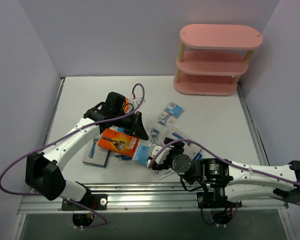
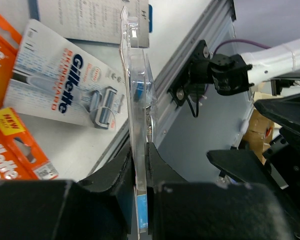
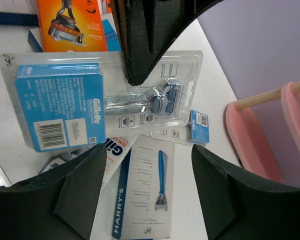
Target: Place and organize the shaving razors onto the shelf
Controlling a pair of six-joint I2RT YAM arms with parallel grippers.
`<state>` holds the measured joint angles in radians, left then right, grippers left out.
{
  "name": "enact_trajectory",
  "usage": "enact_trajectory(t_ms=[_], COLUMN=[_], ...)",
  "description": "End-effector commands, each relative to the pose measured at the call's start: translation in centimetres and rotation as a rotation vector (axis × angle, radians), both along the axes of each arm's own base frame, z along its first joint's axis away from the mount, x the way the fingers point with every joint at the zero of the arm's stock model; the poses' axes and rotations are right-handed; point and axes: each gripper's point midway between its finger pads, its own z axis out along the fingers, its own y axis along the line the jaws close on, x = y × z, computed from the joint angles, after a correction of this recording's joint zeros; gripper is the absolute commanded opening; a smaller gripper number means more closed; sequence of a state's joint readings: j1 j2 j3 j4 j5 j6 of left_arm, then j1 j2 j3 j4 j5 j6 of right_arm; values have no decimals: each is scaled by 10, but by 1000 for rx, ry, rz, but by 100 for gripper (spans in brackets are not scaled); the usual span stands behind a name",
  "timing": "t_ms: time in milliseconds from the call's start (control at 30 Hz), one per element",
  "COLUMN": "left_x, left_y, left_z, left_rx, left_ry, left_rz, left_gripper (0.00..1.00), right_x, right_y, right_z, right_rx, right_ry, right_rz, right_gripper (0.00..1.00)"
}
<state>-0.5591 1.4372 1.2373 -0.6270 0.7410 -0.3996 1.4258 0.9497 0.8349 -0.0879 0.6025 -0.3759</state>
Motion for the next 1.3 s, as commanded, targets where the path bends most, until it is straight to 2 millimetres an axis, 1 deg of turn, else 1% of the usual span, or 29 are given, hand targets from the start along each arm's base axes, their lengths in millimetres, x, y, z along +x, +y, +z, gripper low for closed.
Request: enact_trajectory(t_ms=[0, 133, 233, 300, 333, 367, 533, 700, 733, 833, 933, 1100, 1167, 1267], left_x=[-18, -34, -46, -53, -55, -57, -65, -72, -76, -80, -82, -80, -81, -81], left_y=[-13, -20, -25, -28, -29, -29, -30, -33, -34, -37, -41, -43, -44, -46], left_z=[35, 39, 40, 42, 44, 45, 55, 58, 58, 53, 47, 41, 43, 51], left_rx=[-71, -74, -73, -82, -82, -82, -95, -103, -102, -88, -72, -53, -63, -86], left_ry=[-17, -10, -2, -1, -1, -8, -14, -15, -11, 2, 10, 26, 32, 23], left_rz=[-81, -135, -182, -212, -219, -230, -264, -298, -312, -331, -348, -350, -360, -366], left_gripper=[2, 2, 2, 2, 2, 2, 2, 2, 2, 2, 2, 2, 2, 2], right_x=[4, -1, -5, -9, -10, -12, -18, -20, -20, -19, -19, -20, -21, -25], right_y=[-6, -5, -2, 1, 2, 2, 2, 1, 1, 1, 3, 5, 7, 9], right_z=[9, 14, 10, 3, 3, -4, -13, -11, -10, -7, 1, 8, 7, -4], right_rx=[-70, -99, -143, -183, -191, -224, -283, -287, -286, -288, -275, -276, -282, -311], right_ry=[-87, -102, -94, -77, -72, -62, -36, -39, -41, -50, -64, -74, -72, -51], right_rz=[23, 84, 130, 167, 178, 190, 244, 260, 261, 265, 263, 275, 281, 310], right_gripper=[65, 67, 68, 68, 68, 68, 68, 68, 68, 67, 65, 62, 62, 61])
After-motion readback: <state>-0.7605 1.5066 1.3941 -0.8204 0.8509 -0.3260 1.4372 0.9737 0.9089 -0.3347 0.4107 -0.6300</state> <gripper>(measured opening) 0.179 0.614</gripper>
